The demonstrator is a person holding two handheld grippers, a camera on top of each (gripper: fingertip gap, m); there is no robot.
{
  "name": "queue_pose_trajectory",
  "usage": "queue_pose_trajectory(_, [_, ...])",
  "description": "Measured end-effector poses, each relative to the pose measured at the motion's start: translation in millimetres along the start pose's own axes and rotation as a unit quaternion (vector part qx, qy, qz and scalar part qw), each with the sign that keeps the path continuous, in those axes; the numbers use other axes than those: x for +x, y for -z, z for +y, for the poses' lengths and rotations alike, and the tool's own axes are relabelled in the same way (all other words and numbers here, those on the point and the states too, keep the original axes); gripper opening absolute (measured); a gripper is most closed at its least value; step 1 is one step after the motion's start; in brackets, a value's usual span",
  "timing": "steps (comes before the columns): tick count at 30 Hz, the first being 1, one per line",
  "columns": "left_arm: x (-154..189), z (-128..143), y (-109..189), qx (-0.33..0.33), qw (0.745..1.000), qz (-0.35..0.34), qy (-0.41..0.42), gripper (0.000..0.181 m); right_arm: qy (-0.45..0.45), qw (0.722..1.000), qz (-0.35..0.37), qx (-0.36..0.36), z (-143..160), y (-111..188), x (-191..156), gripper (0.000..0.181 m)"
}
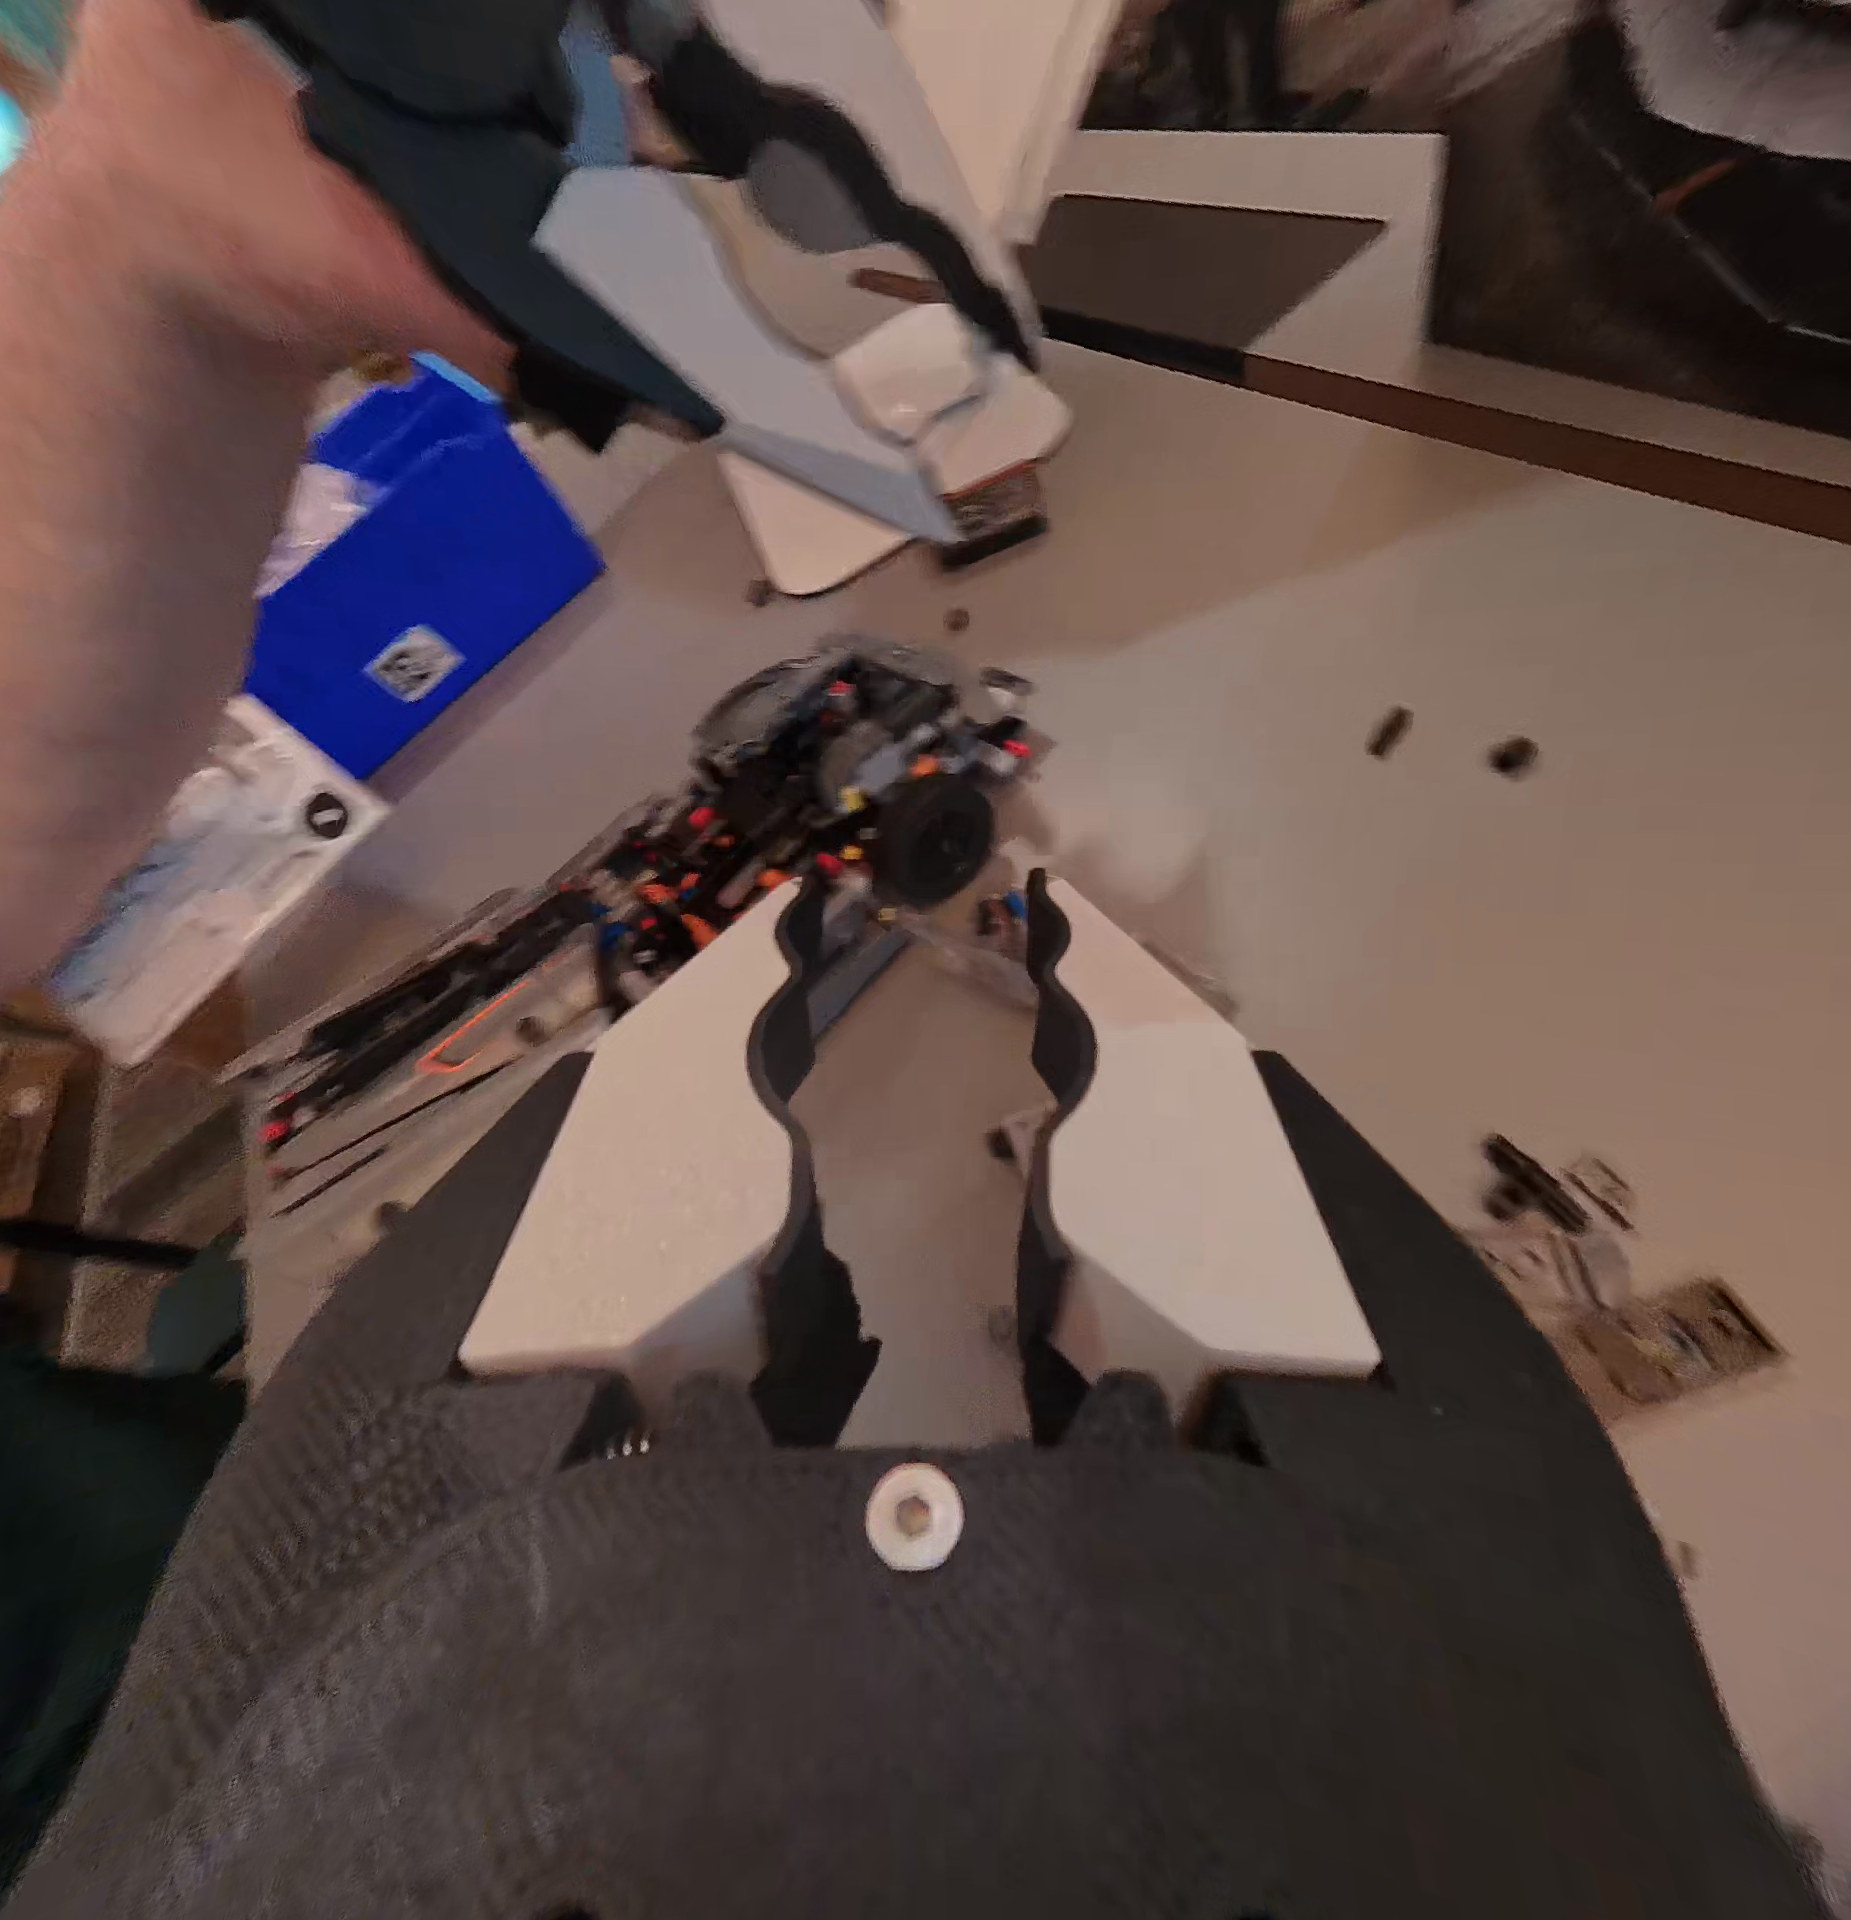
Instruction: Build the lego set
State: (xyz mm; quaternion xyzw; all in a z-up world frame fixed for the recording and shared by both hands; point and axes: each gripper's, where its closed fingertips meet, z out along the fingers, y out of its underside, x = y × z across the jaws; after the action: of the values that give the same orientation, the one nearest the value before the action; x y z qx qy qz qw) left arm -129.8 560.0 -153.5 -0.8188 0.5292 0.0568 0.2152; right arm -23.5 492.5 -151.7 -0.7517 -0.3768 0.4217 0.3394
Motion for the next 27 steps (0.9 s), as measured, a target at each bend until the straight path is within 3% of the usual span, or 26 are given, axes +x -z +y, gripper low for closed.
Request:
queue_pose_trajectory(3, [-2.9, -22.7, 14.7, 0.028, 0.999, -0.013, -0.017, 0.036, 0.044, 0.995, -0.089, 0.022, -10.7, 9.8, -42.7, 0.017])
queue_pose_trajectory(7, [-16.1, -48.4, 35.4, 0.064, 0.997, -0.029, -0.021, 0.036, 0.131, 0.967, -0.213, -0.037, 13.1, 4.5, -125.7, 0.016])
queue_pose_trajectory(10, [-21.3, -69.3, 60.6, 0.103, 0.994, -0.029, -0.027, 0.034, 0.212, 0.941, -0.245, -0.102, 37.2, -22.5, -185.8, 0.007])
queue_pose_trajectory(12, [-25.4, -79.3, 79.8, 0.123, 0.991, -0.039, -0.032, 0.034, 0.258, 0.932, -0.219, -0.133, 48.2, -48.9, -209.1, 0.003])
queue_pose_trajectory(16, [-19.8, -90.4, 121.8, 0.167, 0.984, -0.032, -0.046, 0.031, 0.259, 0.934, -0.19, -0.158, 49.9, -92.7, -233.9, 0.0])
queue_pose_trajectory(20, [-21.1, -93.7, 162.8, 0.209, 0.975, -0.051, -0.053, 0.028, 0.209, 0.947, -0.166, -0.178, 33.4, -123.0, -221.3, 0.046])
queue_pose_trajectory(23, [-20.5, -97.9, 192.8, 0.243, 0.967, -0.056, -0.054, 0.028, 0.146, 0.951, -0.18, -0.204, 26.6, -145.3, -208.1, 0.054])
queue_pose_trajectory(25, [-20.8, -100.2, 211.9, 0.261, 0.961, -0.069, -0.057, 0.027, 0.079, 0.939, -0.236, -0.239, 28.8, -155.7, -213.4, 0.06])
queue_pose_trajectory(27, [-15.0, -103.9, 231.6, 0.282, 0.954, -0.073, -0.067, 0.026, 0.069, 0.93, -0.243, -0.268, 33.5, -170.7, -208.9, 0.069])
